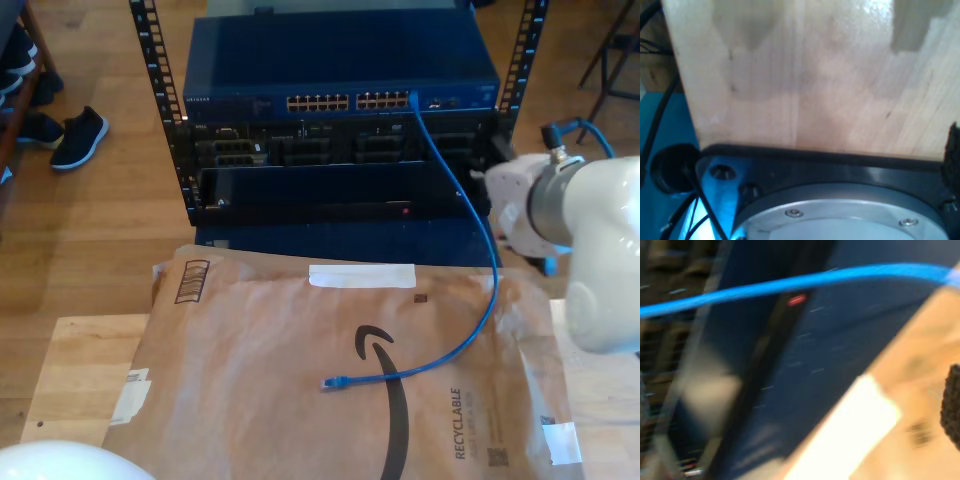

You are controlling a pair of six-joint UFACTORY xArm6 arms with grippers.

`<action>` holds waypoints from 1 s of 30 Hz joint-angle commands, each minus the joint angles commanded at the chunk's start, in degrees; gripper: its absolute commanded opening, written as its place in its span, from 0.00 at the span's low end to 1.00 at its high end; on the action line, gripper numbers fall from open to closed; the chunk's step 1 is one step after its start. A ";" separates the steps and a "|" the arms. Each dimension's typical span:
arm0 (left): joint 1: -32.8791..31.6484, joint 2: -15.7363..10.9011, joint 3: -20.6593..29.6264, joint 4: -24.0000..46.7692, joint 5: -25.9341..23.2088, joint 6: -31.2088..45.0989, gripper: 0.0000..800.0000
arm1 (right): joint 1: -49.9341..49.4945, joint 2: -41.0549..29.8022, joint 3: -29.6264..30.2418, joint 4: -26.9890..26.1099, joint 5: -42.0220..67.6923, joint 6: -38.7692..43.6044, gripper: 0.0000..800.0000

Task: Grab the cable and plug it in

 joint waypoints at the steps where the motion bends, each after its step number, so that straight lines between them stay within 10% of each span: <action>1: 0.00 0.00 0.00 0.00 0.00 0.00 1.00 | -1.49 0.00 0.00 -2.29 1.14 -0.26 0.99; 14: 0.00 0.00 0.00 0.00 0.00 0.00 1.00 | -19.52 -7.91 -6.42 -5.71 33.32 -18.64 0.99; 30: 0.00 0.00 0.00 0.00 -0.09 0.00 1.00 | -59.16 -19.96 7.12 -5.80 47.56 -49.76 1.00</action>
